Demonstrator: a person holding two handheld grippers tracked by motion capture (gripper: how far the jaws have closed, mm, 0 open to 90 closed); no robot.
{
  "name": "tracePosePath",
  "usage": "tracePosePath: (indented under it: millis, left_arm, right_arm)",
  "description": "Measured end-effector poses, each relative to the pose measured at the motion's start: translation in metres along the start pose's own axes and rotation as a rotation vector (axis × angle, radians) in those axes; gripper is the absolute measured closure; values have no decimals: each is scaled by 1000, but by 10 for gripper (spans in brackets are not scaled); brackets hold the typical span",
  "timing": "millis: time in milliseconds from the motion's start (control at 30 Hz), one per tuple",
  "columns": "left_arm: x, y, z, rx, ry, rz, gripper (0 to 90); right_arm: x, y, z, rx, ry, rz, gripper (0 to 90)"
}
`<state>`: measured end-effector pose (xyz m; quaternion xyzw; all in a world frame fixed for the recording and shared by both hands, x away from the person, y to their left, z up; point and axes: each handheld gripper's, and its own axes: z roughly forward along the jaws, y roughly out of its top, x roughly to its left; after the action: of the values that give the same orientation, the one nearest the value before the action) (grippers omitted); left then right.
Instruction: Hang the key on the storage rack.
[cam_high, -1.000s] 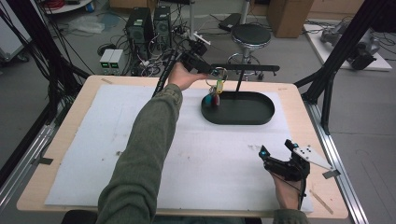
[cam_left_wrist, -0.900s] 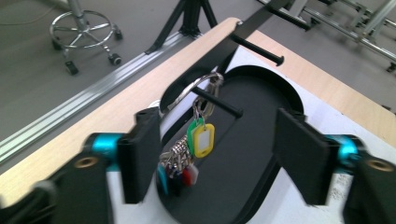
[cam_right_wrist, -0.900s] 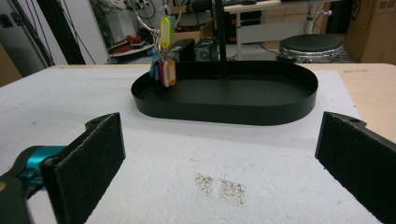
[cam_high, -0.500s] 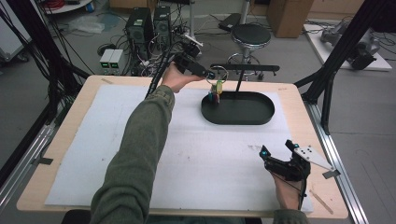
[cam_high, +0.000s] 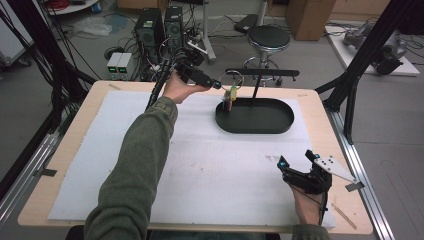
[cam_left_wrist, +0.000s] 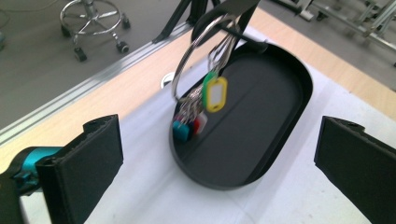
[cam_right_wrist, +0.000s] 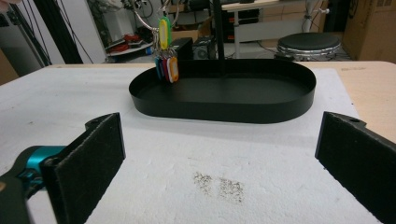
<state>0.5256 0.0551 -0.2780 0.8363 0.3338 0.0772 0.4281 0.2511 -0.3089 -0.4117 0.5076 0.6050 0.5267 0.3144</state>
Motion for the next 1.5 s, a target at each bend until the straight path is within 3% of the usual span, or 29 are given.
tracePosePath:
  millis: [567,733,1500]
  left_arm:
    - [-5,-32,6,75,-6,33,17]
    - [-9,-39,5,73,-9,41,16]
    - [-5,-82,-32,42,34,4,16]
  right_arm:
    - [-1,-1,-1,2,-8,-7,4]
    - [-1,-1,-1,4,-9,-5,4]
    - [1,-2,1,15,-3,-15,4]
